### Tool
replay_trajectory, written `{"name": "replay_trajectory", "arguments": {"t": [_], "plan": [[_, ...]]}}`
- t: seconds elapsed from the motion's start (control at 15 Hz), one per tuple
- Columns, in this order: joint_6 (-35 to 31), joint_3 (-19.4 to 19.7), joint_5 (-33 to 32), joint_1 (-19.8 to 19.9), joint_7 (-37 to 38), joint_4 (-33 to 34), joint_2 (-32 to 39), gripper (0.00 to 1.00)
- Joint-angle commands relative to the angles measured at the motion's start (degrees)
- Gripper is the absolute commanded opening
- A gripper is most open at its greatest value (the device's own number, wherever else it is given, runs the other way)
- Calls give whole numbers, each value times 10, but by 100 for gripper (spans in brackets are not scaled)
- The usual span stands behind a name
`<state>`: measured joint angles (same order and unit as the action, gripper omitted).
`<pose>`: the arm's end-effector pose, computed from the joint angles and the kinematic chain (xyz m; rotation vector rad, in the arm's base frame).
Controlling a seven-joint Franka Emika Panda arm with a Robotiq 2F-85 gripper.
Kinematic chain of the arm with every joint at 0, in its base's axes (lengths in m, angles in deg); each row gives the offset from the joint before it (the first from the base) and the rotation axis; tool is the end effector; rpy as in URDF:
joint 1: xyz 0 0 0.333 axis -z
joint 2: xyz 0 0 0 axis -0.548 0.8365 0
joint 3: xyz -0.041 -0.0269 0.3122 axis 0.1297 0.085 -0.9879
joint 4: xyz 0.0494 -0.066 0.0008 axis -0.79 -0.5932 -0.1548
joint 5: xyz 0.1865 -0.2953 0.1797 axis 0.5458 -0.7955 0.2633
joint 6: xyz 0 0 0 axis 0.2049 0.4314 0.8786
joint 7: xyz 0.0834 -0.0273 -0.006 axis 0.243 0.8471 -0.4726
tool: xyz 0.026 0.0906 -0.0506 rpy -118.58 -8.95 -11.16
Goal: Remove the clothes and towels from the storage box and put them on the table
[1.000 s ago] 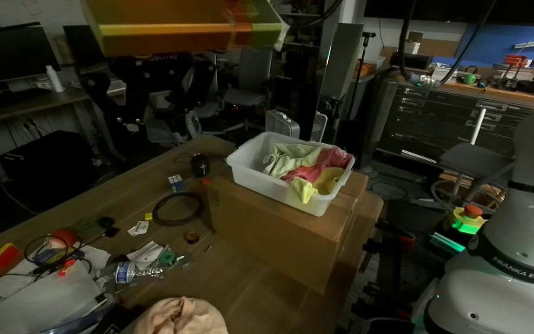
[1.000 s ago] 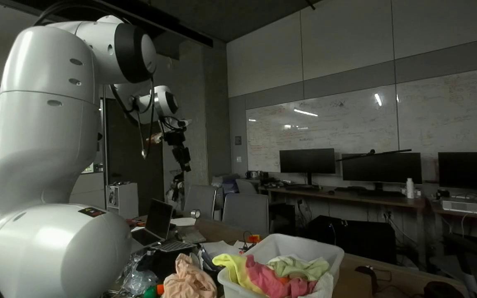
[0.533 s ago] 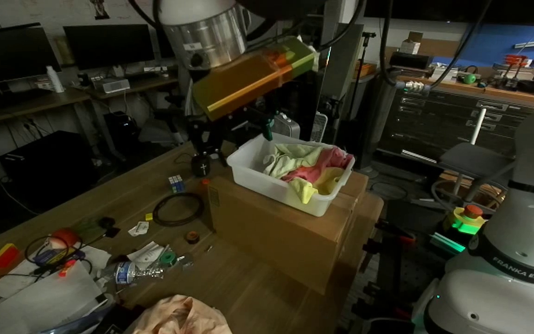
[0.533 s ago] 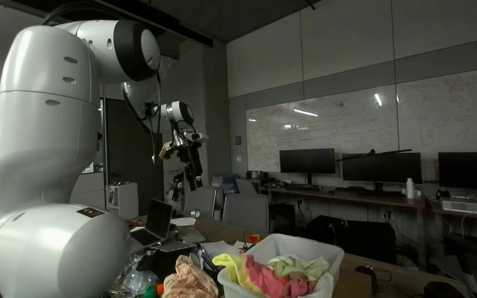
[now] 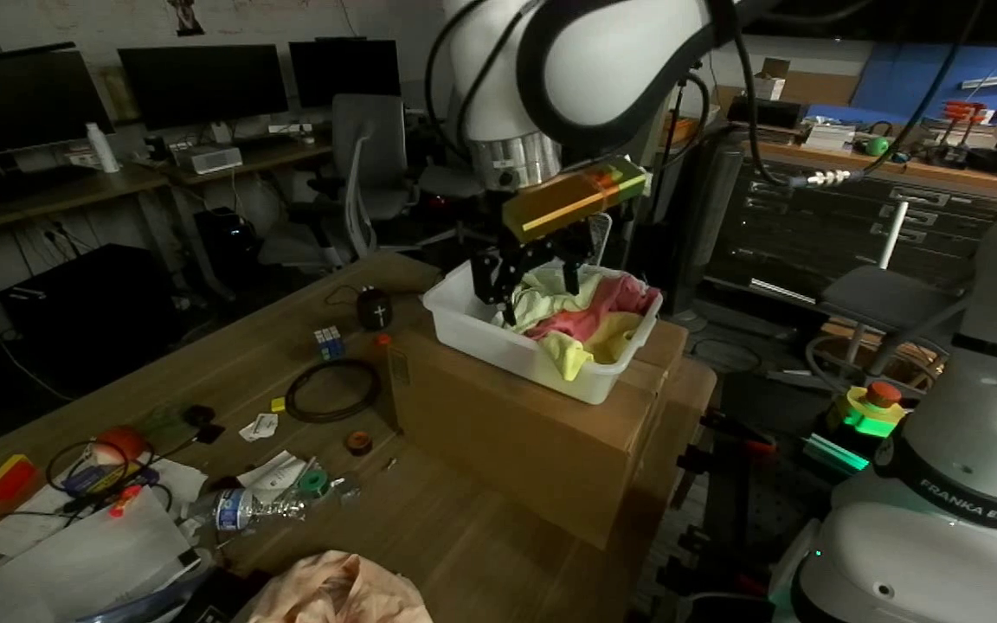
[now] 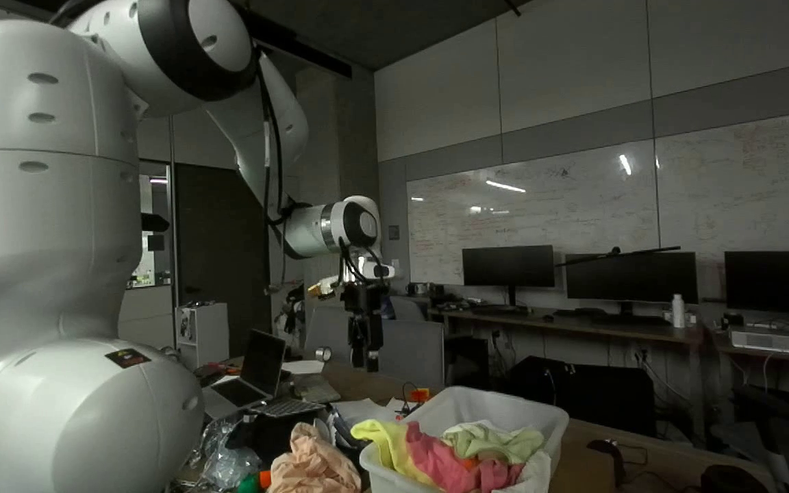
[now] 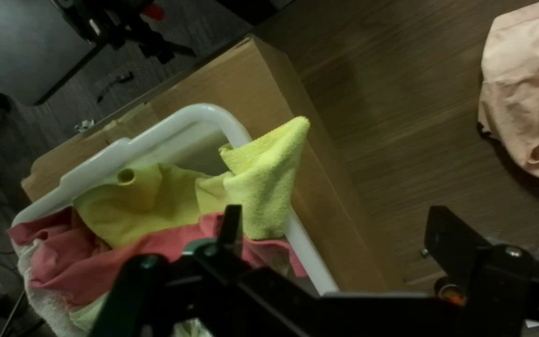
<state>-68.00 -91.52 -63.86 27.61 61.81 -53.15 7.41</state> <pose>0.4910 0.0859 0.3666 2.8319 -0.8248 -0.1553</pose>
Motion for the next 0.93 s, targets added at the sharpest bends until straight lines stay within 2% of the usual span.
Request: {"name": "replay_trajectory", "arguments": {"t": [0.0, 0.33, 0.6, 0.87], "plan": [[-110, 23, -3, 28, -64, -94, -34, 100], [-207, 46, -18, 58, -83, -137, -5, 100], [-276, 59, -56, 73, -26, -149, 15, 100], [-327, 76, -128, 78, 78, -145, 41, 100]]}}
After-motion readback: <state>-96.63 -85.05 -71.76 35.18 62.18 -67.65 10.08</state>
